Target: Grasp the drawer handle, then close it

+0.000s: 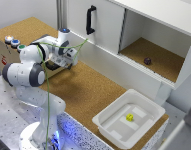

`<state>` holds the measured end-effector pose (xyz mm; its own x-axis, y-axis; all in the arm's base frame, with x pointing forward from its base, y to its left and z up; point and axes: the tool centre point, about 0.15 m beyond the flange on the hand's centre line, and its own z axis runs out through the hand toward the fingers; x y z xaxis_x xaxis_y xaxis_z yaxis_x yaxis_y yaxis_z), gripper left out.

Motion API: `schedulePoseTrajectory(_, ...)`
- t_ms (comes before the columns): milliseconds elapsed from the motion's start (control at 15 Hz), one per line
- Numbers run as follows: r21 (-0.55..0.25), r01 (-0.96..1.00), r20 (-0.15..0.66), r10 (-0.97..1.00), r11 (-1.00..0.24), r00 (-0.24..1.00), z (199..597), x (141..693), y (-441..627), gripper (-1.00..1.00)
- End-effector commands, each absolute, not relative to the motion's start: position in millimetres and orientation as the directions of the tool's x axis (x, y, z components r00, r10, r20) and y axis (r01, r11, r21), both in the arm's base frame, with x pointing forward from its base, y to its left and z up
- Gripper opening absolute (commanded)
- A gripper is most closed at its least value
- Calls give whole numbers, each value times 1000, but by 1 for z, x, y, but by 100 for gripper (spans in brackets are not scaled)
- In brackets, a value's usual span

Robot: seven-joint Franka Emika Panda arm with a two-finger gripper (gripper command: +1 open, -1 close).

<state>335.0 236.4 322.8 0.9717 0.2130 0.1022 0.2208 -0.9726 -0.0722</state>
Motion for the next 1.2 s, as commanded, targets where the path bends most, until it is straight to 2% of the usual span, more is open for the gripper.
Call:
schedulePoseTrajectory(0, -19, 210, 17, 210, -977, 978, 323, 362, 313, -100)
schedulePoseTrajectory(400, -35, 198, 37, 197, -980, 980, 326, 349, 347, -100)
schedulePoseTrajectory(800, 9, 133, 32, 133, -991, 991, 336, 322, 285, -100)
schedulePoseTrajectory(1133, 12, 140, 53, 140, -990, 989, 343, 325, 254, -100)
